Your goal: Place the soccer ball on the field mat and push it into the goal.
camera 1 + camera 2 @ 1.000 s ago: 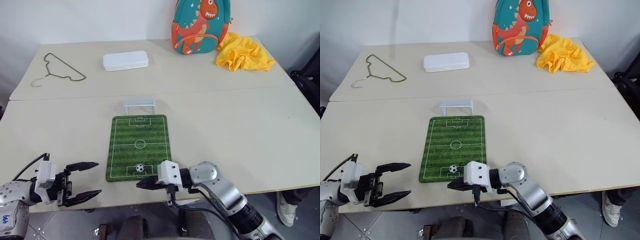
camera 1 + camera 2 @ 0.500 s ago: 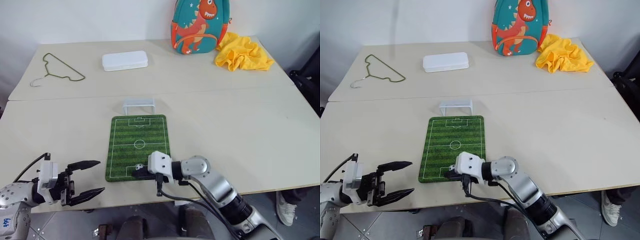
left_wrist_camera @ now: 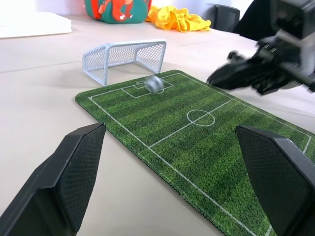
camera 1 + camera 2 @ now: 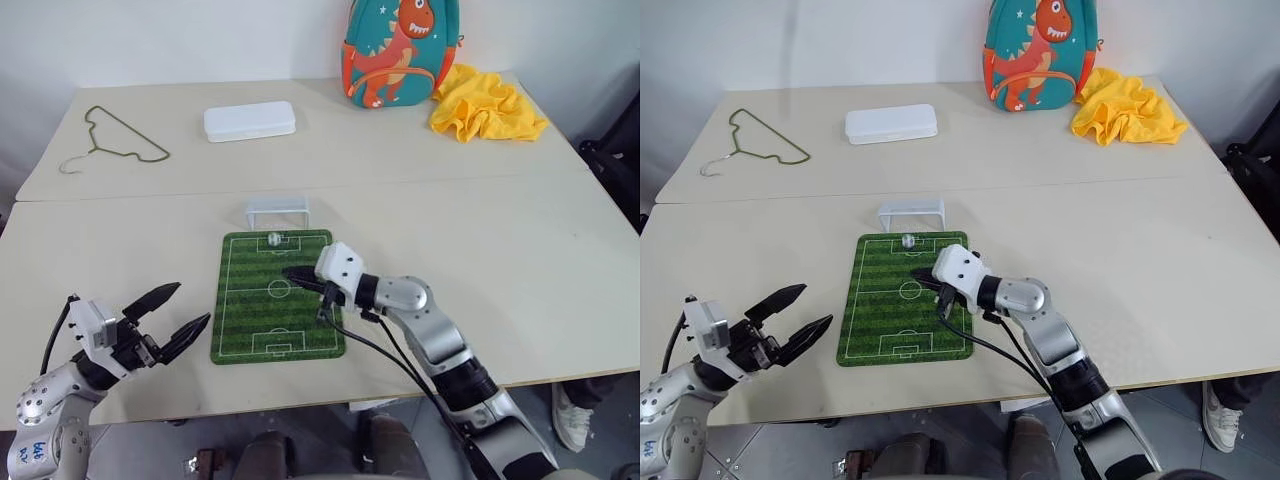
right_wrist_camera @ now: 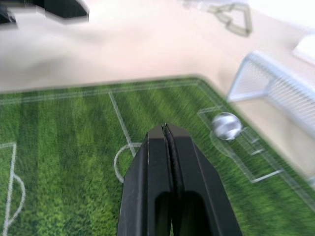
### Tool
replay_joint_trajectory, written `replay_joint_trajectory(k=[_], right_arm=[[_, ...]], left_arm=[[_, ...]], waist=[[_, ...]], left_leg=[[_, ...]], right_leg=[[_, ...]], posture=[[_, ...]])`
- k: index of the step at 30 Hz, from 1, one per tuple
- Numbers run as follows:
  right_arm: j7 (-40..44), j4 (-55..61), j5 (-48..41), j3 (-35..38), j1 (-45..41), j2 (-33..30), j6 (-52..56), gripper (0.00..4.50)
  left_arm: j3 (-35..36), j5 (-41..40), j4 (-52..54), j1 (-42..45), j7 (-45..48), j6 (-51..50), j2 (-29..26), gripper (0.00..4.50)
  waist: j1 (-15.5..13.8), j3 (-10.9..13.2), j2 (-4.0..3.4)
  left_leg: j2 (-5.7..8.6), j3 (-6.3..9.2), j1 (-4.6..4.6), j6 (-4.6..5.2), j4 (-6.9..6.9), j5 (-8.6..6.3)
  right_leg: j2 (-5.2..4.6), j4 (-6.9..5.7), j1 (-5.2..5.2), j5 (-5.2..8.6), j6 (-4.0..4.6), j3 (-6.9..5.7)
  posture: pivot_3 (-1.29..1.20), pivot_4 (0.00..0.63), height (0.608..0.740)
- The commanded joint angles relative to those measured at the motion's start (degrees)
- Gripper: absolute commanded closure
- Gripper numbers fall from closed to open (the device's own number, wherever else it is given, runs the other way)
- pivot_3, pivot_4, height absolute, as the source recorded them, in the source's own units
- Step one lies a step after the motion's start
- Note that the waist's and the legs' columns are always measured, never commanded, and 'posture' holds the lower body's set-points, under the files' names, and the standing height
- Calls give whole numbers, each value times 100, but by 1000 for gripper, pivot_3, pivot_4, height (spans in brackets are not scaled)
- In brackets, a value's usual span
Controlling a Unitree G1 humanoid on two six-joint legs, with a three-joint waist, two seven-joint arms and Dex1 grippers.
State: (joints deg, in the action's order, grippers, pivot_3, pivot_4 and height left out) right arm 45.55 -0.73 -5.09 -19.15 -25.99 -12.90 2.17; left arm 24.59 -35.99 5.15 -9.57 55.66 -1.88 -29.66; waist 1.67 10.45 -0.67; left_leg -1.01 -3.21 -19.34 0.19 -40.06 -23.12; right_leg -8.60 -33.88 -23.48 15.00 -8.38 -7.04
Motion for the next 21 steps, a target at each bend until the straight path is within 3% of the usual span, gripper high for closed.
replay_joint_trajectory(k=[1,5,10,14,21], right_arm=[[369,626,-485,447,487,-399,-541,4457],[1044,822,-1228,1407,1189,-1283,-1099,4457],[1523,825,-2194,2784,2025,-2306,-854,4457],[1923,854,-2645,3676,2778,-2909,-662,3561],[2468,725,-2710,4810,3918,-3380,-943,1128]], left_arm=[[74,44,104,30,-35,142,-48,0],[127,140,-85,226,-199,114,-138,0],[32,934,-309,313,-583,459,-362,0],[124,944,-549,332,-298,731,-547,0],[270,987,-1022,261,1,1200,-861,0]], waist=[[-10,0,1],[-37,0,1],[-32,0,2],[-26,1,3],[-58,1,5]], left_leg=[[0,1,0,0,0,0],[1,0,0,1,-1,-1],[0,-5,2,6,1,-3],[-2,-14,7,8,2,-4],[-2,-28,15,16,0,-9]], right_leg=[[0,1,1,0,0,0],[0,2,2,0,-1,1],[0,6,4,-1,-1,1],[1,4,4,0,-1,8],[0,6,7,-2,-4,20]], posture=[[0,150,740],[0,150,740],[0,150,740],[0,150,740],[0,150,740]])
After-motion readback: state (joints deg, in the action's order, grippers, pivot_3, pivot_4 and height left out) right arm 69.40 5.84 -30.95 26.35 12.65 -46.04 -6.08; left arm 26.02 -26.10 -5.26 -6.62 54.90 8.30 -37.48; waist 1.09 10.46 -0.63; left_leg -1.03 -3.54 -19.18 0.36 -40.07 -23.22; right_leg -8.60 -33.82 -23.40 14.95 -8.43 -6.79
